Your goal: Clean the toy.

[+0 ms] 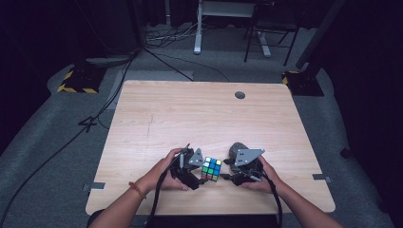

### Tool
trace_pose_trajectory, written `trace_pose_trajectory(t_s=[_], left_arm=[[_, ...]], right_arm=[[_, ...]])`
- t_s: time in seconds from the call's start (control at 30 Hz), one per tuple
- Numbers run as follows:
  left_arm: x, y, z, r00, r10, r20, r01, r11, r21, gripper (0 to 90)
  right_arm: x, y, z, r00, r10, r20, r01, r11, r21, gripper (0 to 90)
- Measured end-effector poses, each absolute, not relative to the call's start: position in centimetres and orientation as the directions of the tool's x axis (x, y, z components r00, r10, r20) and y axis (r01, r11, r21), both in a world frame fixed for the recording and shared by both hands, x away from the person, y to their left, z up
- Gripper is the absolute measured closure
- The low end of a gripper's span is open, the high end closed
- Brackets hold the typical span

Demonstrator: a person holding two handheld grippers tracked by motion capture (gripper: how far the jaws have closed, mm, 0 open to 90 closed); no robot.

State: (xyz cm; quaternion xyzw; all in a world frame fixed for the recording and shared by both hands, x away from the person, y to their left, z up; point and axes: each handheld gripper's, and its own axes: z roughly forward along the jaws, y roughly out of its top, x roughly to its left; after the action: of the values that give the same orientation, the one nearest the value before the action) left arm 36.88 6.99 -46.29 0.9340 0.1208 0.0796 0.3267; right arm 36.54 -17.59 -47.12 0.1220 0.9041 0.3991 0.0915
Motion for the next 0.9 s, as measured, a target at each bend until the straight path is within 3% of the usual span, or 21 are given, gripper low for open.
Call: trace_pose_trajectory(t_s=[0.37, 0.9], left_arm=[[38.5, 4.2, -46.9, 0.987, 0.141, 0.070, 0.071, -0.794, 0.604, 16.0], [38.3, 5.3, -47.5, 0.984, 0.167, 0.056, 0.100, -0.788, 0.608, 22.2]], right_arm=[[36.9, -17.6, -47.4, -0.942, 0.324, -0.084, 0.156, 0.646, 0.747, 45.1], [36.7, -17.2, -47.3, -0.936, 0.335, -0.103, 0.137, 0.619, 0.773, 44.2]])
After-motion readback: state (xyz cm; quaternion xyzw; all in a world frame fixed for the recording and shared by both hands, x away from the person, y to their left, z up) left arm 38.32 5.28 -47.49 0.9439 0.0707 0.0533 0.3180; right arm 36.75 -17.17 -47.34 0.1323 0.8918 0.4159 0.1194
